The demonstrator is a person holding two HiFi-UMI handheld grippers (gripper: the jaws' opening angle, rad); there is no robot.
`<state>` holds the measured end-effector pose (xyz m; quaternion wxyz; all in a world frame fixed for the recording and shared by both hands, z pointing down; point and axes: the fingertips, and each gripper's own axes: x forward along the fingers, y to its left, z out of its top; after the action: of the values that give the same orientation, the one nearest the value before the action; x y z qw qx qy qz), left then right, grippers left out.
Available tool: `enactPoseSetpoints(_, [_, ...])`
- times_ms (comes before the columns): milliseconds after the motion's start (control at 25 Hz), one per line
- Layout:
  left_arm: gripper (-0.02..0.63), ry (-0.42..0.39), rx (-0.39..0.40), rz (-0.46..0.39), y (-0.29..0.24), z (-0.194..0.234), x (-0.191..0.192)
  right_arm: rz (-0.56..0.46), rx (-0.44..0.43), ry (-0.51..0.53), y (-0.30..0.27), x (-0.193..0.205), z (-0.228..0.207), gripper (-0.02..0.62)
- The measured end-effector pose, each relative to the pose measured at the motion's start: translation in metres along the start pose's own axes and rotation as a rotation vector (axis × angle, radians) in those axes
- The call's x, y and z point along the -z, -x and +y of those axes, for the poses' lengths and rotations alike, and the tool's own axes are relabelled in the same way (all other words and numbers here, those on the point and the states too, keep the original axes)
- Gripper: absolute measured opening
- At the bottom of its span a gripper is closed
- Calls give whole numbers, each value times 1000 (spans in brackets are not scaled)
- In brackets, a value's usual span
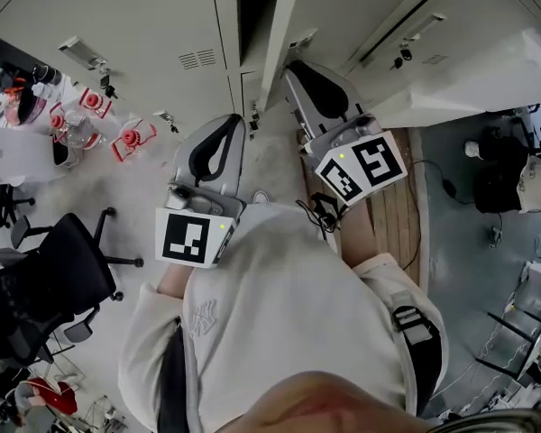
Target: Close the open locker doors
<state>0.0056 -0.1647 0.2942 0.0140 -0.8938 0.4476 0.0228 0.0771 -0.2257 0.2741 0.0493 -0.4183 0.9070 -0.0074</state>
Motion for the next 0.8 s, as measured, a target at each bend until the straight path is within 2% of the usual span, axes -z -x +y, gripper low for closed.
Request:
enactPoseSetpoints(280, [2, 3, -81, 23, 7, 48, 1, -3, 27, 5, -56, 6, -16, 32])
enactPoseSetpoints(400, [2, -10, -104, 7, 9, 65, -3, 2, 45, 9, -73, 7, -24, 32])
enactPoseSetpoints(800, [2, 1, -121, 17, 9, 98, -1, 16, 98, 11, -103, 9, -38, 32])
